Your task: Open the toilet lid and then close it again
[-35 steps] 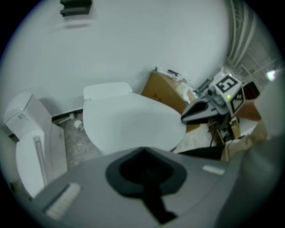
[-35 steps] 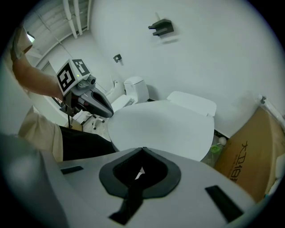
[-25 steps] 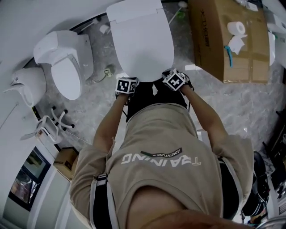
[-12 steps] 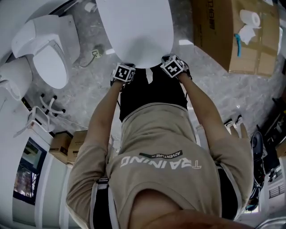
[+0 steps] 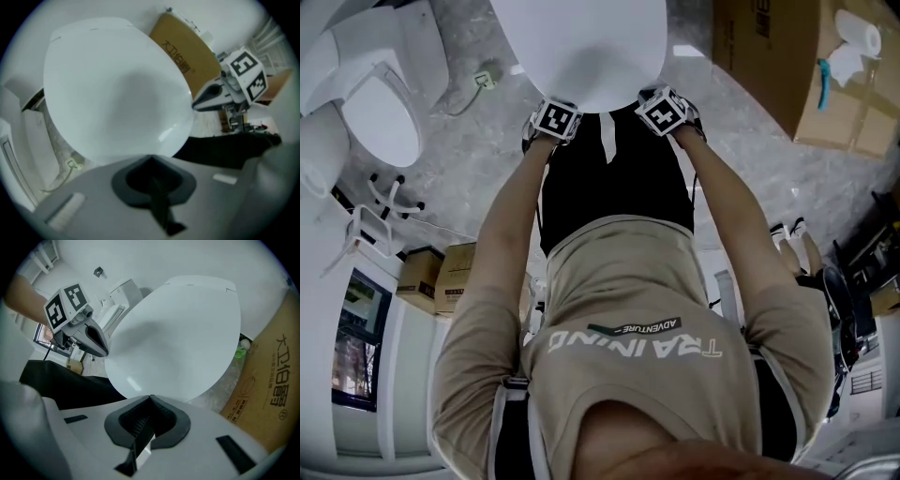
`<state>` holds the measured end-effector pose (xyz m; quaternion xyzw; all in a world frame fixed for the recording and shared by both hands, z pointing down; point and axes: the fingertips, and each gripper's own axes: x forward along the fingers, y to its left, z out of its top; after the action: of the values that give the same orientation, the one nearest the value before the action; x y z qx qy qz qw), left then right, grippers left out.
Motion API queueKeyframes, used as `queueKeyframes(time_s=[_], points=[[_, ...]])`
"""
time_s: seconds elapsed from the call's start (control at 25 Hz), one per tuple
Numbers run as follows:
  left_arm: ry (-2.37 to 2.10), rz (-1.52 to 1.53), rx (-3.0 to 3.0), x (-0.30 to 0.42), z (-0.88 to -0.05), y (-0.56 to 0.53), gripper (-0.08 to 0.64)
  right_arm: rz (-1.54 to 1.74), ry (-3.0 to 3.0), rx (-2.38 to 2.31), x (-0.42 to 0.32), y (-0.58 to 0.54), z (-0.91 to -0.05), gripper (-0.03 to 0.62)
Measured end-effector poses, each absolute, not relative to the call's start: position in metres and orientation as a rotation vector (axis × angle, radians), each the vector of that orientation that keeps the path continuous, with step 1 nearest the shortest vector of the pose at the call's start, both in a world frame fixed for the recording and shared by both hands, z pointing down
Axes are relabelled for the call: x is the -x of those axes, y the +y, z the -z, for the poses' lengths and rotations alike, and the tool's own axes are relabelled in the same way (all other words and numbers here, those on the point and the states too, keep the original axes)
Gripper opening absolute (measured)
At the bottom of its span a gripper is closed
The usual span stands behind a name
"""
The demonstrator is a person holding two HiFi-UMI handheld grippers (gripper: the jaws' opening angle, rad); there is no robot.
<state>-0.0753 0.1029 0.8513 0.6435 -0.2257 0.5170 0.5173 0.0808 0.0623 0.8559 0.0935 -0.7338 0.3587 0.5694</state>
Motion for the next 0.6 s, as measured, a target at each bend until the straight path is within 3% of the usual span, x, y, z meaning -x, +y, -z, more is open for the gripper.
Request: queueKeyframes(time_s=[0.6], points=[[-0.583,-1.288,-1.544,0.082,-0.899,0.107,0.003,-0.854,-1.683,-0.231,-0.076,0.060,-0.902,0.014]])
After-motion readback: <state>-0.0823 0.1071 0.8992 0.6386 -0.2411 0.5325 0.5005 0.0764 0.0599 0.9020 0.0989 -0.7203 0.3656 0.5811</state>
